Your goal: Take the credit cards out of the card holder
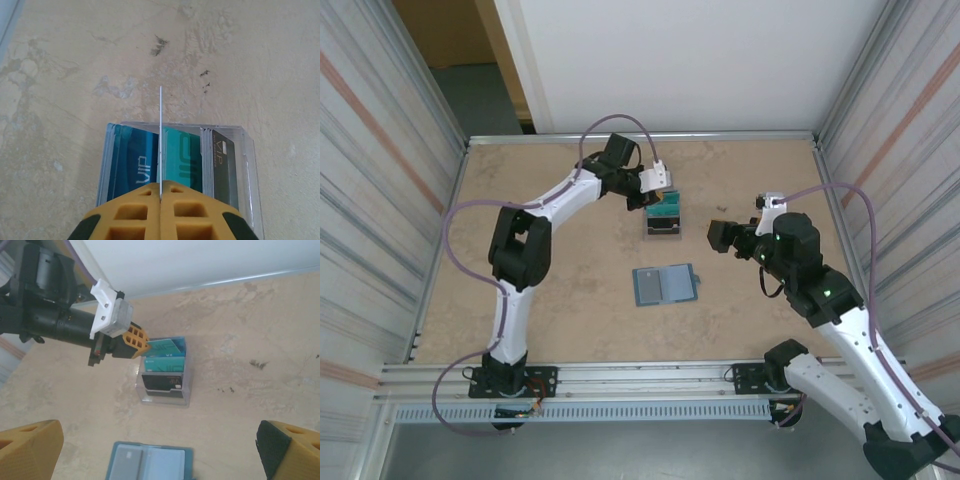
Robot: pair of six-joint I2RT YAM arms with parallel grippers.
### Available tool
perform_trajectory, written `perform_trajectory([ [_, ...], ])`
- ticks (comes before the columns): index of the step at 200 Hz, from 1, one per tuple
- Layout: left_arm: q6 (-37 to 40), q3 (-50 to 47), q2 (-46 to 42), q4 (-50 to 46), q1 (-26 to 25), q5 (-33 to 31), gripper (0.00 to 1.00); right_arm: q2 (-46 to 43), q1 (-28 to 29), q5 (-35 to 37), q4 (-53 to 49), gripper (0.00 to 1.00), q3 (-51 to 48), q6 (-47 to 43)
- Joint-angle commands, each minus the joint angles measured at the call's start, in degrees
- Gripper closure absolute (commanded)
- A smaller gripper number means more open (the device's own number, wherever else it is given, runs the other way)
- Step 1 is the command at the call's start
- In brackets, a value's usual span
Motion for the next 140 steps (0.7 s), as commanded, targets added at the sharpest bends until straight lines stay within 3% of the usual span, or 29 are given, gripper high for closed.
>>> perform_trajectory([
  [1, 1.7, 2.4, 1.3, -1.9, -0.5, -0.6, 1.00, -0.2, -0.3, 1.8, -0.3, 0.01, 1.4, 1.7],
  [140, 1.6, 4.0, 4.4, -5.1, -0.5, -1.8, 1.00, -1.2, -0.3, 4.3, -1.1, 0.01, 0.6, 3.0],
])
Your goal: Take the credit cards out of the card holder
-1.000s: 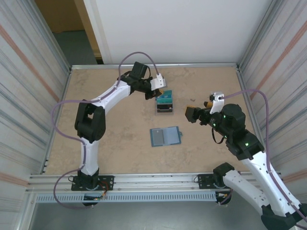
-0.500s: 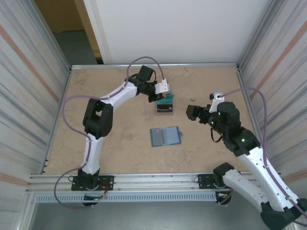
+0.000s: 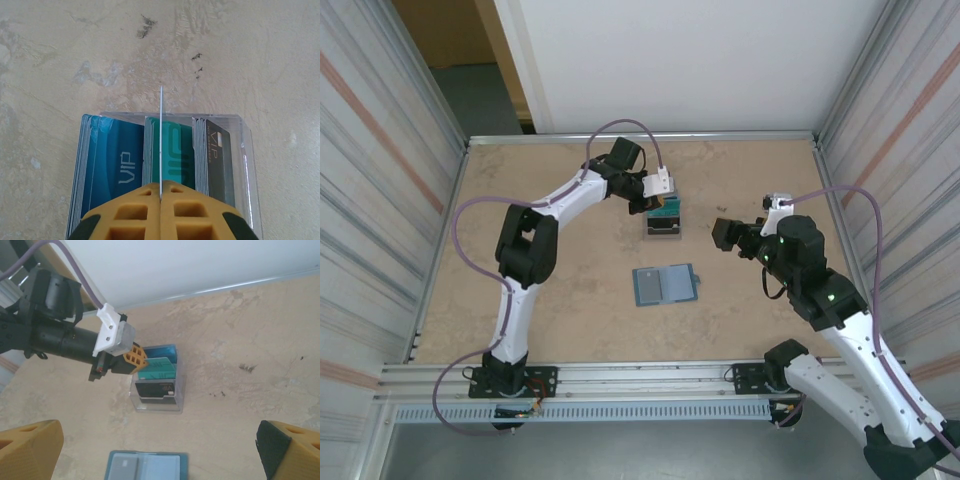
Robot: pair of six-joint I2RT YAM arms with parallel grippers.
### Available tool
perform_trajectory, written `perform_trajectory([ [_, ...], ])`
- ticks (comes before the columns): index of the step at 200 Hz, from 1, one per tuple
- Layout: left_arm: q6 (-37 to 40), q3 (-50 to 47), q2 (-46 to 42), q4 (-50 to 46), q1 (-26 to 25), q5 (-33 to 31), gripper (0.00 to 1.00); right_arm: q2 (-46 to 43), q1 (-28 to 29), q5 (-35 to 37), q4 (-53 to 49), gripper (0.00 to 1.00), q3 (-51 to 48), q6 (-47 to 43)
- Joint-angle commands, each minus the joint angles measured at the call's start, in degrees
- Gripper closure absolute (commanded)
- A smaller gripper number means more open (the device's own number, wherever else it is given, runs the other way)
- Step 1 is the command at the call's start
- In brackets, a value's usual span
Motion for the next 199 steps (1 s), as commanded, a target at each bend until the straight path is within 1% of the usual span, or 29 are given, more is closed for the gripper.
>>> perform_trajectory([
  [1, 0.2, 1.6, 1.4, -1.8, 0.0, -0.7, 1.00, 0.4, -0.3, 1.4, -0.8, 0.01, 0.5, 1.7],
  [28, -0.2, 1.7, 1.8, -1.8, 0.0, -1.1, 1.00, 1.2, -0.3, 1.1, -0.8, 0.01, 0.8, 1.7],
  [33, -0.3, 1.7, 1.7, -1.7, 0.0, -1.1, 0.97, 1.3, -0.3, 0.8, -0.9, 0.01, 0.8, 1.7],
  [42, -0.6, 1.7, 1.8, -1.4, -0.1, -1.2, 0.86, 1.5, -0.2, 0.5, -0.8, 0.01, 1.1, 1.4],
  [59, -1.2, 1.7, 1.8, -0.9, -0.1, -1.8, 0.78, 1.9, -0.2, 0.4, -1.2, 0.01, 1.5, 1.0],
  [113, -0.6, 2.4, 1.0, -0.7, -1.1, -3.7, 0.78, 2.7, -0.2, 3.4, -3.5, 0.01, 2.2, 1.6],
  [137, -1.9, 2.1, -1.5, -0.3, -1.6, -3.3, 0.77, 4.1, -0.1, 3.0, -5.7, 0.00, 2.9, 1.9],
  [147, -3.1, 1.2, -3.5, 0.3, -1.6, -3.3, 0.76, 4.9, 0.0, 3.1, -6.7, 0.02, 3.2, 2.0],
  [154, -4.3, -0.1, -5.2, 1.2, -1.6, -3.5, 0.73, 5.7, 0.1, 3.4, -7.5, 0.04, 3.4, 2.1],
  [162, -6.1, -2.5, -6.7, 3.3, -1.5, -4.0, 0.67, 6.5, 0.4, 3.7, -8.2, 0.06, 3.5, 2.3],
  [165, -6.8, -3.7, -9.0, 4.0, -1.5, -4.3, 0.66, 6.8, 0.6, 3.9, -8.4, 0.07, 3.5, 2.5],
  [178, -10.8, -9.7, -14.1, 9.0, -1.1, -6.3, 0.57, 8.5, 1.9, 4.6, -9.2, 0.11, 3.6, 2.6],
  [199, -18.9, -22.2, -23.9, 18.4, -0.4, -12.3, 0.37, 11.9, 5.9, 7.0, -10.5, 0.17, 4.1, 3.3],
])
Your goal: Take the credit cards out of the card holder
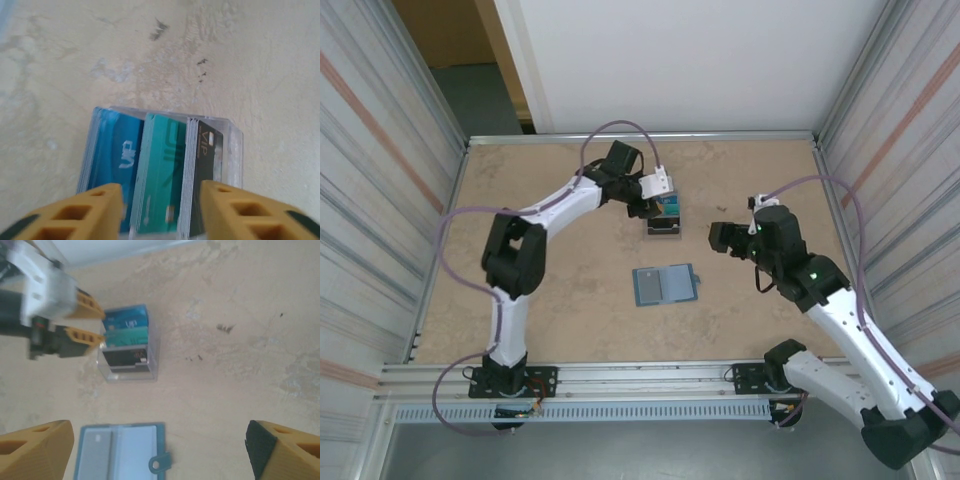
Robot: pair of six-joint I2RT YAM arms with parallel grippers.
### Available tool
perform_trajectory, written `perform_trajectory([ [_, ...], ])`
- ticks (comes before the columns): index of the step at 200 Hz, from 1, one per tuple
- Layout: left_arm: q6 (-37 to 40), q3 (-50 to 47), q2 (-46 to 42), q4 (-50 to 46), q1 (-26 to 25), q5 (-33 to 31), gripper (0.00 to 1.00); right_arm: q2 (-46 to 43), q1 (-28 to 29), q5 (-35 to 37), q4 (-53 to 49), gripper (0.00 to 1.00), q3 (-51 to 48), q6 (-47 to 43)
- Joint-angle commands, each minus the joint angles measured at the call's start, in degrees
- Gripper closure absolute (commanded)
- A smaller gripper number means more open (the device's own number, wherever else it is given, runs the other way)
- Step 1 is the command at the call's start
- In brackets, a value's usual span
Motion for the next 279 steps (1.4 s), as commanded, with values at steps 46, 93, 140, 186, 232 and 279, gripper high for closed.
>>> perform_trajectory([
  [46, -27.9, -34.4, -33.2, 22.3, 1.6, -24.2, 0.01, 16.0, 15.6, 9.3, -7.3, 0.33, 5.2, 5.6],
  [93, -47.8, -50.1, -49.4, 23.3, 5.0, -34.9, 0.01, 32.4, 23.4, 4.4, -6.3, 0.42, 9.1, 8.0],
  [140, -56.5, -59.6, -58.3, 24.3, 6.1, -39.2, 0.01, 47.1, 28.3, 0.4, -5.8, 0.56, 15.7, 6.5],
  [186, -58.4, -61.9, -58.6, 22.7, 6.3, -40.4, 0.01, 55.2, 28.0, -3.0, -4.6, 0.63, 18.7, 5.9],
  [232, -58.8, -61.7, -57.6, 23.0, 6.3, -40.6, 0.01, 56.3, 25.7, -7.5, -0.8, 0.54, 16.7, 6.3],
  [279, -58.7, -61.1, -56.2, 22.1, 6.3, -40.7, 0.01, 56.7, 25.4, -8.1, -0.2, 0.47, 15.6, 7.2],
])
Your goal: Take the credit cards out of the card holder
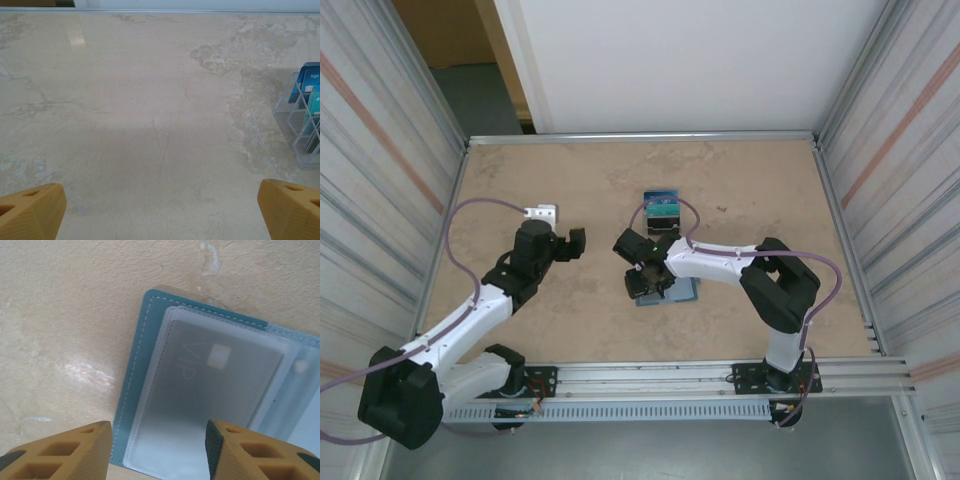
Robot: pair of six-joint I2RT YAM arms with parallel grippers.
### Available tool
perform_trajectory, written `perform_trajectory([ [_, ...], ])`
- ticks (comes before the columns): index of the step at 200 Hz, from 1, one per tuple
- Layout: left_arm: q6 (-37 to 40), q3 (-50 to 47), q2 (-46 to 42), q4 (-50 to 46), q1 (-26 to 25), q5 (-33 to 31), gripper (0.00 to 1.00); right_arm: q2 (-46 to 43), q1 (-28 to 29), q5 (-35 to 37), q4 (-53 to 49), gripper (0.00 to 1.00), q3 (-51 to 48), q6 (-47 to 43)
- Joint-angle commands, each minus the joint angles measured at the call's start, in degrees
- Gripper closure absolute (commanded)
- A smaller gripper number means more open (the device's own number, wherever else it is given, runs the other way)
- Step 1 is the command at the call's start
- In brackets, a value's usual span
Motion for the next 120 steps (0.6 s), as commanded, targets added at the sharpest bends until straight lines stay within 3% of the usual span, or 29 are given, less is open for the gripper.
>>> perform_trajectory([
  [1, -0.9, 0.4, 0.5, 0.1, 0.3, -1.4, 0.01, 0.9, -0.1, -0.9, -0.2, 0.47, -1.2, 0.5],
  [85, -0.1, 1.4, 1.2, -0.4, 0.3, -0.8, 0.01, 1.6, -0.3, 1.5, -0.4, 0.52, -3.6, 2.0],
  [120, -0.1, 1.5, 0.9, -0.7, 0.3, -0.5, 0.01, 2.1, -0.4, 2.0, -0.5, 0.62, -3.7, 2.4],
])
